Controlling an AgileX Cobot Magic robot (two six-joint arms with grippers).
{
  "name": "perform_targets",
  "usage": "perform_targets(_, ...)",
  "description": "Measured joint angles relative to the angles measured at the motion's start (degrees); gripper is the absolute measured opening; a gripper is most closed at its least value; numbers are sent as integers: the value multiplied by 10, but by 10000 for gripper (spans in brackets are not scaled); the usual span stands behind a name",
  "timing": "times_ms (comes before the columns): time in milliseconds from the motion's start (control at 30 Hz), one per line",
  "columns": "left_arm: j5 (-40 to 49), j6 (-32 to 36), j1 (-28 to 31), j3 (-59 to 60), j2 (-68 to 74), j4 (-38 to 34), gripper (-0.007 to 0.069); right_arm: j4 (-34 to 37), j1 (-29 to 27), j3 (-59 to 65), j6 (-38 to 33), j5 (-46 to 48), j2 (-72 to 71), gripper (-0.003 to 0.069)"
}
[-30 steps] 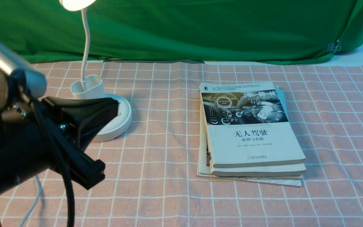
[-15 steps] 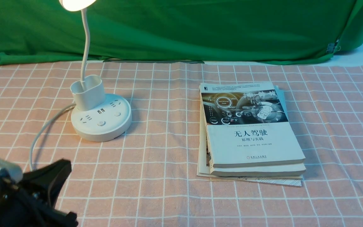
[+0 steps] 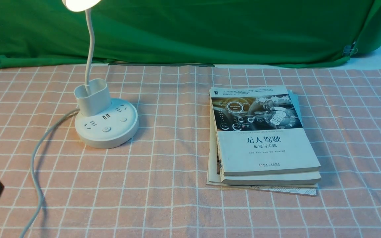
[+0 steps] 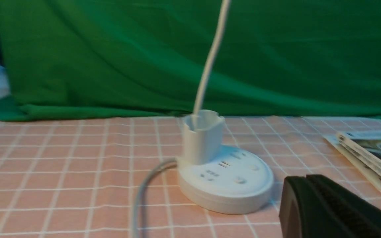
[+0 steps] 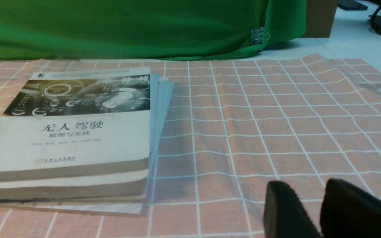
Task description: Turn on the table lamp on the pink coffee tablecloth with your hand.
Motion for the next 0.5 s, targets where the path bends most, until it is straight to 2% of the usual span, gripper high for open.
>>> perform_targets(133,43,-30,73,0,-12,7,21,0,0,0,0,0,0,239)
perform_targets(233,121,-113,110,0,-22,46,21,0,0,0,0,0,0,239)
perform_targets(300,171,-174,118,1,-40,80,21,0,0,0,0,0,0,239)
perform_targets(367,196,-203,120,1,-62,101,21,0,0,0,0,0,0,239)
perform_targets(500,202,-218,116,1,-90,145,21,0,0,0,0,0,0,239)
